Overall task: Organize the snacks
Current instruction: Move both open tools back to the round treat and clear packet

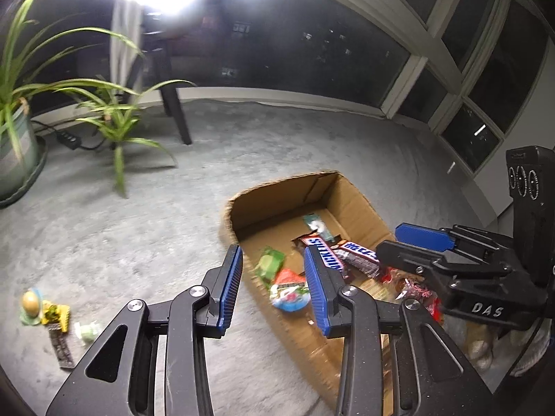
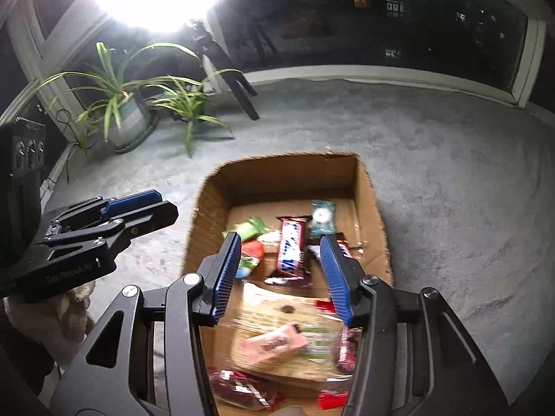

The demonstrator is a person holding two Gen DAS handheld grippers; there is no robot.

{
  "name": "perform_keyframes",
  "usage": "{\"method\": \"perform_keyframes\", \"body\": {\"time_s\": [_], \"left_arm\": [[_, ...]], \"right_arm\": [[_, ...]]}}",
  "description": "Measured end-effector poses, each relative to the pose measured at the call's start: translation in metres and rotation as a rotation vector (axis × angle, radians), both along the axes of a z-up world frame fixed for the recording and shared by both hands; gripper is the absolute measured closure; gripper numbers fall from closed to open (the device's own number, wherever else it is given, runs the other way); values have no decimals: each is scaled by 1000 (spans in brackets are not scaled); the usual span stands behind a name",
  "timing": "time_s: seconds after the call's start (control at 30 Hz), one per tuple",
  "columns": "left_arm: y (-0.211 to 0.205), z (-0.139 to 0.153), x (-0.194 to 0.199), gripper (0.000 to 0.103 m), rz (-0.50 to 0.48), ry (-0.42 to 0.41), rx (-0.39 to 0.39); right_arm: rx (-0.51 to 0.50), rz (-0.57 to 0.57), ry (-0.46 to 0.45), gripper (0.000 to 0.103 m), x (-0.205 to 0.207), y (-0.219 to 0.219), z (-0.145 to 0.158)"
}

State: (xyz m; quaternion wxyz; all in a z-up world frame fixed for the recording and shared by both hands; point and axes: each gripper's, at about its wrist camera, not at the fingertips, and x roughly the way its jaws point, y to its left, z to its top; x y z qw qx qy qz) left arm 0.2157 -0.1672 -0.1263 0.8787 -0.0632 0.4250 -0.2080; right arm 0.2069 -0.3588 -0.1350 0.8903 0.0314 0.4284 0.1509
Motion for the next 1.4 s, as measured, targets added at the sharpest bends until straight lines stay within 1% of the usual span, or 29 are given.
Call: {"method": "perform_keyframes", "body": {"time_s": [0.23,0.5,0.57,0.67,0.8,0.83,0.93,1.03,1.2,1.3,1.4], "left_arm": [[46,0,-7,68,71,-4,12],[121,-3,-16,68,182,4,17],[140,-3,-18,68,214,4,24],[169,-5,-21,68,268,7,43],[199,-13,-21,68,310,19,68],[205,-15,-21,68,313,23,73],[216,-23,-20,68,306,37,99],[223,-33,-19,68,285,49,132],[221,-45,-11,68,239,60,172],[219,-53,-6,68,219,66,184],[217,-58,0,68,198,72,188]], "right_arm": [[28,65,-17,53,-5,37,13],[11,167,-40,53,-8,97,17],[4,207,-55,53,-9,115,16],[-34,267,-61,53,-8,143,11],[-70,350,-20,53,-1,178,-4],[-82,368,-15,53,-1,184,-7],[-159,428,6,53,2,211,-21],[-196,489,26,53,6,230,-32],[-286,564,41,53,13,258,-56],[-294,597,66,53,18,267,-67],[-333,613,64,53,23,274,-76]]}}
